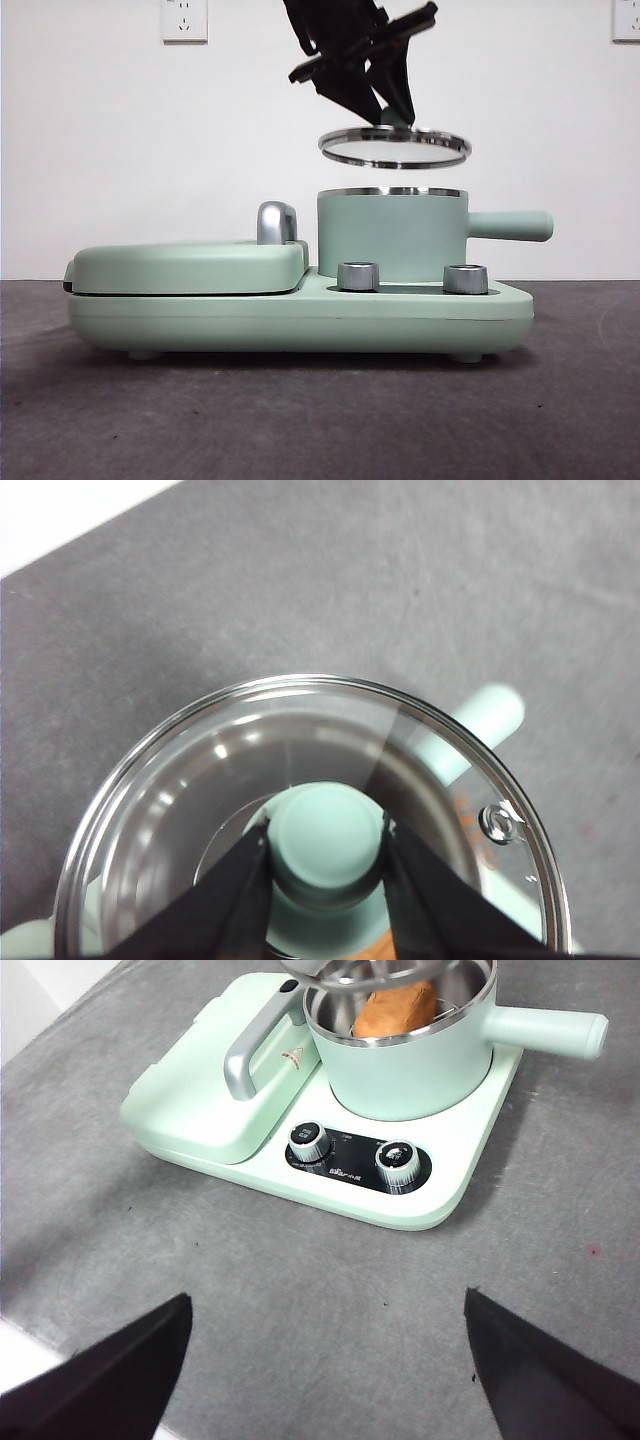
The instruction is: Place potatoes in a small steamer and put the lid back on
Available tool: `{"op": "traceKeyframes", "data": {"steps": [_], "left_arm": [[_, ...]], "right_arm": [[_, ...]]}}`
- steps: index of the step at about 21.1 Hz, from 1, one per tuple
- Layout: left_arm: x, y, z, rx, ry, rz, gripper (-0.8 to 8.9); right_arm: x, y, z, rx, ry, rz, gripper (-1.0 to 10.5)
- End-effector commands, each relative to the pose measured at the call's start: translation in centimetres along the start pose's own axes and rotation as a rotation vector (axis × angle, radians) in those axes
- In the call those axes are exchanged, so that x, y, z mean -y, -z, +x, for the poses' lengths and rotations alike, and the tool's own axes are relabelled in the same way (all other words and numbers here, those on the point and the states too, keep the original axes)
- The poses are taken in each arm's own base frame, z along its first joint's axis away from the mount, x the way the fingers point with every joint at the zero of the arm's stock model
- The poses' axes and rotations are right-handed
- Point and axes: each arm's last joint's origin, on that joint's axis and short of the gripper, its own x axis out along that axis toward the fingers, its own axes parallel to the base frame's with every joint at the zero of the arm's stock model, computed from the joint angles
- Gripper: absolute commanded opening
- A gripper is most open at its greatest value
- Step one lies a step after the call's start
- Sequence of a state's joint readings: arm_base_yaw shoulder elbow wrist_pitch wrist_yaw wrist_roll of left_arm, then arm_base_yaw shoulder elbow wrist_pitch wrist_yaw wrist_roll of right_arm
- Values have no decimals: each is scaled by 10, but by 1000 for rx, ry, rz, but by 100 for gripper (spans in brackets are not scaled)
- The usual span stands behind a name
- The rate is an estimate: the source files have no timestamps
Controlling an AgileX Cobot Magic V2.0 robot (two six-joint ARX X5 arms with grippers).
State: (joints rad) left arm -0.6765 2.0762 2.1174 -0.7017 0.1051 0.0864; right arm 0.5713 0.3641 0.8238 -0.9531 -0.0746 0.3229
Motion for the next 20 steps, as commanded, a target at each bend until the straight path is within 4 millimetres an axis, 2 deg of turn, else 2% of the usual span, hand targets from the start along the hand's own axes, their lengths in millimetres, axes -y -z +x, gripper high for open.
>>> {"op": "traceKeyframes", "data": {"steps": [1, 7, 10, 16, 20], "left_arm": [[1, -4, 7, 30, 1, 75, 15], [-8, -2, 12, 25, -10, 79, 14], [-8, 1, 18, 20, 54, 73, 14], [-8, 10, 35, -14, 61, 64, 14], [-11, 11, 37, -20, 57, 60, 14]], "right_arm": [[-1, -2, -2, 13, -8, 14, 432], [-1, -2, -2, 15, -9, 21, 432], [-1, -2, -2, 15, -8, 24, 432], [-1, -2, -2, 14, -8, 24, 432], [-1, -2, -2, 14, -8, 28, 432]]}}
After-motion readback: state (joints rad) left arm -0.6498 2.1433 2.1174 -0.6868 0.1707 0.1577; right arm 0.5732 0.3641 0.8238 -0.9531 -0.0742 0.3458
